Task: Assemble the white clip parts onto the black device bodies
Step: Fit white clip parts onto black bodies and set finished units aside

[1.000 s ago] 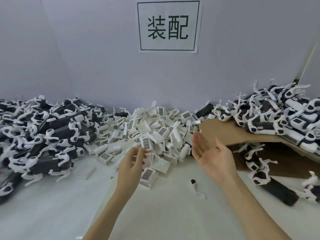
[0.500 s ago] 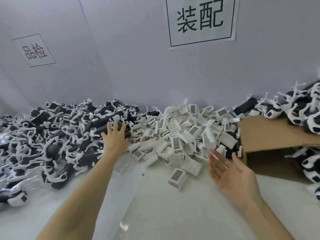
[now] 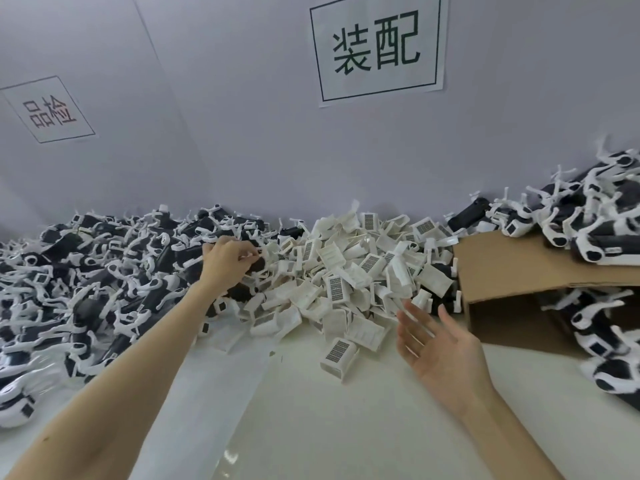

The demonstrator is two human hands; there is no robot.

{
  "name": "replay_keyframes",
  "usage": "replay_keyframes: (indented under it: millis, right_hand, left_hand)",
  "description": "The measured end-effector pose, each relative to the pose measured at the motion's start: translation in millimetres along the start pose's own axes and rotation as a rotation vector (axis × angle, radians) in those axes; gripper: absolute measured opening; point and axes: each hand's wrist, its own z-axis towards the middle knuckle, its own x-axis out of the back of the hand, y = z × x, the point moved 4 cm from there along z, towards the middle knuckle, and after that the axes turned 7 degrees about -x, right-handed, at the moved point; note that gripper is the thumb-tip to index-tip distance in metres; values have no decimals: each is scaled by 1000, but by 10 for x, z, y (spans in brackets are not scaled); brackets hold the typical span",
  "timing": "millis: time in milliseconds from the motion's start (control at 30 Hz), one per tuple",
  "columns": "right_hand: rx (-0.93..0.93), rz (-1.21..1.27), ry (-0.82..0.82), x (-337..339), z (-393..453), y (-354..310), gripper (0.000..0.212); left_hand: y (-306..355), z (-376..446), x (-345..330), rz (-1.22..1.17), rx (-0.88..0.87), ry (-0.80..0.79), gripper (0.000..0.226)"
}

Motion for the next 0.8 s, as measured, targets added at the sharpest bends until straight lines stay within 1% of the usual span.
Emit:
replay_keyframes:
  millis: [133, 200, 300, 367, 433, 533, 600, 667, 733, 767, 800]
  right_hand:
    - [1, -15, 9, -4, -28, 6, 51]
    - [5, -24, 17, -2, -33, 10, 53]
    - [10, -23, 28, -14, -53, 16, 53]
    - [5, -25, 33, -30, -68, 27, 52]
    - [8, -42, 33, -59, -85, 24, 53]
    - [58, -88, 0, -127, -112, -25, 52]
    - [111, -226, -53, -238, -175, -91, 53]
    - [175, -528, -56, -344, -240, -157, 63]
    - [270, -847, 36, -421, -296, -219, 64]
    - [313, -941, 109, -434, -316, -253, 61]
    - [336, -972, 165, -438, -324, -282, 59]
  left_hand:
    - [405, 40, 146, -137, -176, 109, 17]
    - [668, 80, 241, -215, -236, 151, 15]
    - [1105, 97, 376, -377, -289, 153, 14]
    - [1405, 25, 453, -531, -324, 144, 15]
    - [1701, -143, 482, -699, -360, 141, 15]
    - [2091, -529, 372, -888, -364, 123, 16]
    - [2303, -807, 230, -1000, -357, 106, 15]
    - [2470, -1040, 32, -1075, -340, 94, 15]
    - [2583, -1202, -144, -1134, -302, 46, 21]
    - [2620, -1260, -201, -1193, -288, -3, 26]
    - [2633, -1305, -241, -1268, -286, -53, 31]
